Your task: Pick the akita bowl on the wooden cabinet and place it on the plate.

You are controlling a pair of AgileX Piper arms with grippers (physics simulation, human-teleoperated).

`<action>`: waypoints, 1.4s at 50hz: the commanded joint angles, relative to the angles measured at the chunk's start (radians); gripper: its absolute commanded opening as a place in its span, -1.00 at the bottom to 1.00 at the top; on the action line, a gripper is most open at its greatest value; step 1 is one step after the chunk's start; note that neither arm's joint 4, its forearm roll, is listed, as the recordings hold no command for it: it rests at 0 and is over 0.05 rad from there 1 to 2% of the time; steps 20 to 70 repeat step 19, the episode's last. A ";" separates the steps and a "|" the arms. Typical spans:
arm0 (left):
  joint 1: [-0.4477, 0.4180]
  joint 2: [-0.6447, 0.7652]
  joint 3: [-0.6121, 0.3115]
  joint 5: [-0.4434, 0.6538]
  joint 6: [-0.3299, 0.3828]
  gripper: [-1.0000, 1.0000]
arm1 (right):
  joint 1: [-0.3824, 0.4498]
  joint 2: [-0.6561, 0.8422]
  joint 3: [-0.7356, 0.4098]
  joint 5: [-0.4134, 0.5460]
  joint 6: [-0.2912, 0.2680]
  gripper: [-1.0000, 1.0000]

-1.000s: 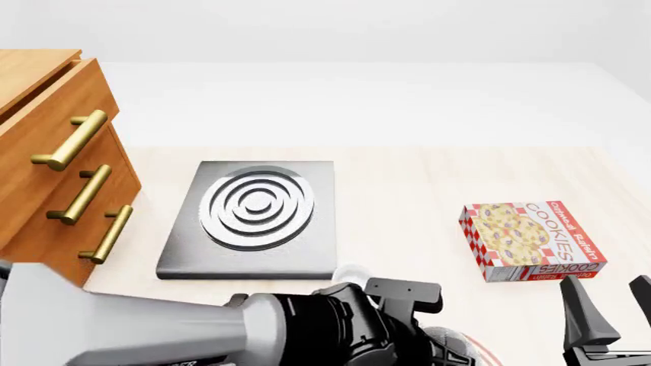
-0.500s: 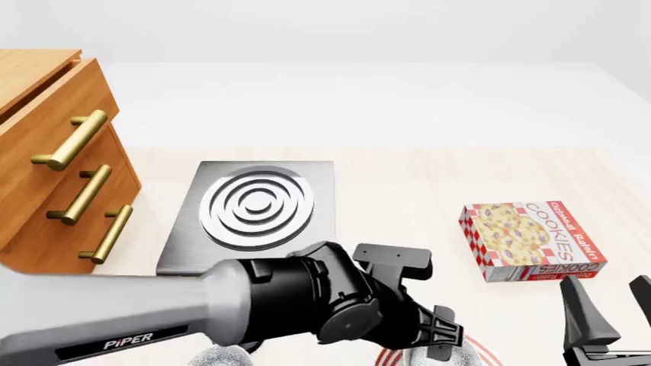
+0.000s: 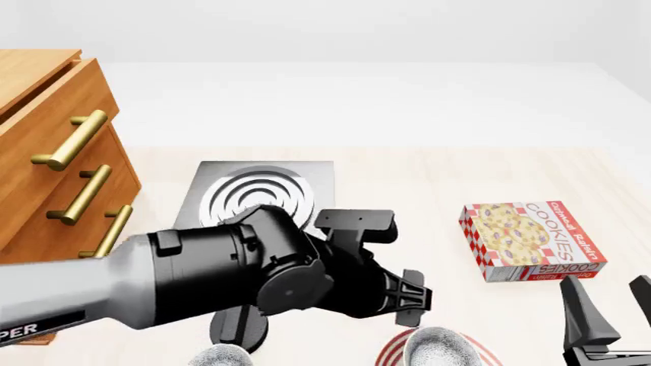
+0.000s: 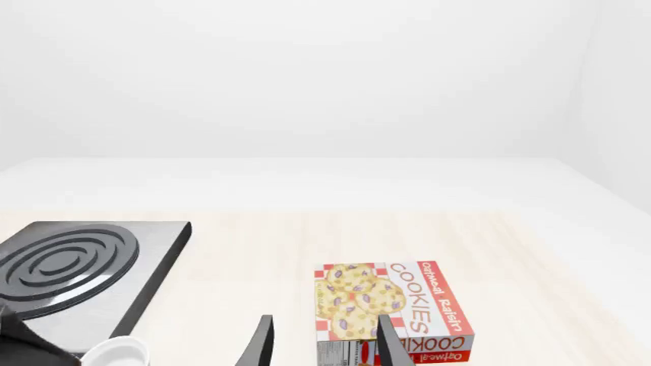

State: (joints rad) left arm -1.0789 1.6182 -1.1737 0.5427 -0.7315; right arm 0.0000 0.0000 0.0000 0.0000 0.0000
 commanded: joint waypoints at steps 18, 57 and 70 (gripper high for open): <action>0.112 -0.277 0.206 -0.063 -0.041 1.00 | 0.000 0.000 0.000 0.000 0.000 1.00; 0.112 -0.277 0.206 -0.063 -0.041 1.00 | 0.000 0.000 0.000 0.000 0.000 1.00; 0.112 -0.277 0.206 -0.063 -0.041 1.00 | 0.000 0.000 0.000 0.000 0.000 1.00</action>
